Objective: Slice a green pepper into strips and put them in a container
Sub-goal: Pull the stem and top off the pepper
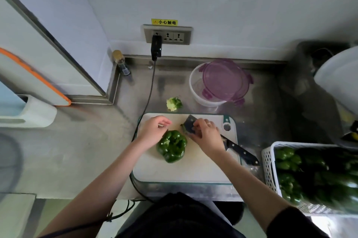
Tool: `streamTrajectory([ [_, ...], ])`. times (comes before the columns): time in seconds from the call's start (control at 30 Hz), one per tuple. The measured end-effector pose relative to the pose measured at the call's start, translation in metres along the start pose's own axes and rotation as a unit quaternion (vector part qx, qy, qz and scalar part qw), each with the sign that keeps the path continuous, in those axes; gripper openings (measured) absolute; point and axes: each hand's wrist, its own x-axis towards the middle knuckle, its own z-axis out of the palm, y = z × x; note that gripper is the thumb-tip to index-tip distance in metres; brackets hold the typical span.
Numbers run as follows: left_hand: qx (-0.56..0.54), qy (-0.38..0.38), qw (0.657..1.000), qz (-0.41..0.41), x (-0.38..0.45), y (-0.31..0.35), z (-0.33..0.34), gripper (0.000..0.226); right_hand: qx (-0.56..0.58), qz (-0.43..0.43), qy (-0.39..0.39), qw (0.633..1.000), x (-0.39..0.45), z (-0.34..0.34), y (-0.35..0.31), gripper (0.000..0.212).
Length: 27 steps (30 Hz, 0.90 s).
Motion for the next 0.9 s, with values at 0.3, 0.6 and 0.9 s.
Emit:
streamTrajectory([
  [0.3,-0.048,0.013,0.999,0.0,-0.01,-0.005,-0.005,0.021,-0.049,0.043,-0.035,0.997,0.032,0.022,-0.03,0.029],
  [0.6,-0.063,-0.094,0.994,-0.008,-0.026,0.0,-0.024,0.052,0.136,0.113,-0.015,0.984,0.072,-0.02,-0.055,0.033],
  [0.9,0.02,-0.281,0.959,0.005,-0.031,-0.003,-0.027,0.098,0.066,0.155,0.012,0.986,-0.024,-0.029,0.036,0.04],
])
